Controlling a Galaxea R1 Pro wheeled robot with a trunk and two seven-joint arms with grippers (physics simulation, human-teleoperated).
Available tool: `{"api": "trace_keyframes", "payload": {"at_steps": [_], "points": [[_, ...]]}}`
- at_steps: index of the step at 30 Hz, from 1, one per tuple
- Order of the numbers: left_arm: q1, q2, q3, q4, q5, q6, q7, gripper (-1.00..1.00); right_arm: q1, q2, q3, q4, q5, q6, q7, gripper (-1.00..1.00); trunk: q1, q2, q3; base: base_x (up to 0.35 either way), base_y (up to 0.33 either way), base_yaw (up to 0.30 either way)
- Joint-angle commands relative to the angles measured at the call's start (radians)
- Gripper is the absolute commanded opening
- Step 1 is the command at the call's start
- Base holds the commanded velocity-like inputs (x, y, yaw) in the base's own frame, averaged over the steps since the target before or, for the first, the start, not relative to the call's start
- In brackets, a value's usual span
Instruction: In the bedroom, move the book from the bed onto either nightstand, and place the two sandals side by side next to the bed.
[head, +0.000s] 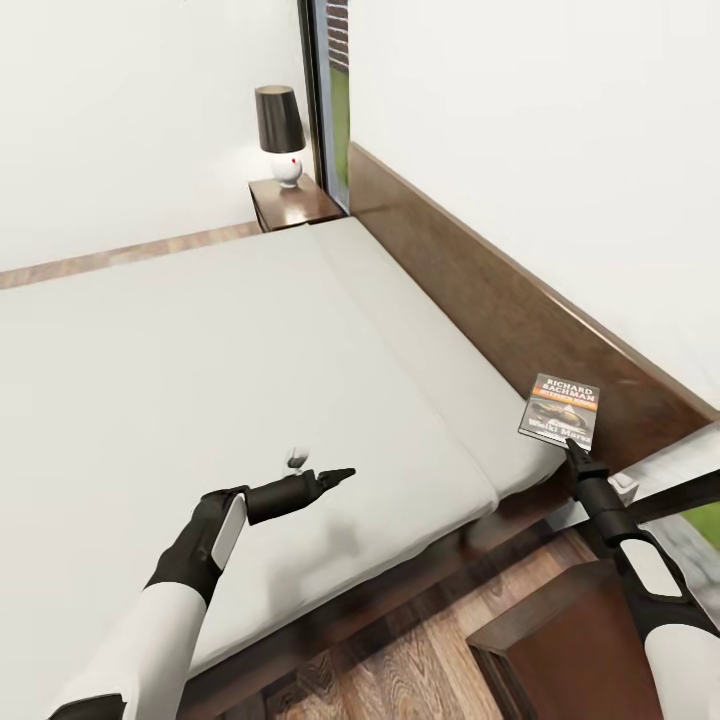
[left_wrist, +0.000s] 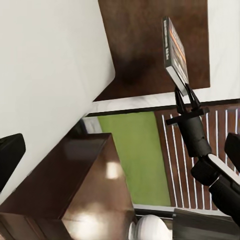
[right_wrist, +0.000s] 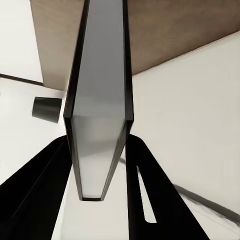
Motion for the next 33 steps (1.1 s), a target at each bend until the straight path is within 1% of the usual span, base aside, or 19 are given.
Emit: {"api": "trace_keyframes", "payload": {"at_steps": [1,6,18,25,27,28,30,32,33], "points": [[-0.001,-0.002,0.003,0.000,0.000,0.007,-0.003,1.00,-0.001,0.000,-0.002,0.001,-0.008,0.009,0.002,-1.00,-0.004,0.007,0.003,0.000,0.000,0.000],[-0.001,-0.006,0.003,0.000,0.000,0.007,-0.002,1.00,-0.001,0.000,-0.002,0.001,-0.008,0.009,0.003,-1.00,-0.023,0.042,0.018,0.000,0.000,0.000],[-0.001,-0.008,0.003,0.000,0.000,0.005,-0.001,1.00,-0.001,0.000,-0.002,0.001,-0.006,0.009,0.003,-1.00,-0.069,0.126,0.056,0.000,0.000,0.000],[-0.001,-0.009,0.003,0.001,0.000,0.005,0.000,1.00,0.000,0.001,-0.001,0.001,-0.005,0.008,0.004,-1.00,-0.069,0.126,0.056,0.000,0.000,0.000],[-0.001,-0.009,0.003,0.000,0.000,0.006,-0.001,1.00,0.000,0.005,0.007,0.001,-0.003,0.008,0.004,-1.00,-0.069,0.126,0.056,0.000,0.000,0.000],[-0.001,-0.009,0.003,0.000,0.000,0.006,-0.001,1.00,0.000,0.009,0.020,0.001,-0.002,0.008,0.004,-1.00,-0.069,0.126,0.056,0.000,0.000,0.000],[-0.001,-0.009,0.003,0.001,0.000,0.006,0.000,1.00,0.000,0.028,0.078,0.001,-0.001,0.007,0.004,-1.00,-0.077,0.140,0.062,0.000,0.000,0.000],[-0.001,-0.012,0.003,0.003,0.000,0.006,0.001,1.00,0.000,0.038,0.174,0.001,-0.001,0.007,0.004,-1.00,-0.084,0.154,0.068,0.000,0.000,0.000],[-0.001,-0.013,0.003,0.010,0.000,0.005,0.002,1.00,0.000,0.039,0.205,0.001,-0.001,0.006,0.004,-1.00,-0.088,0.161,0.072,0.000,0.000,0.000]]}}
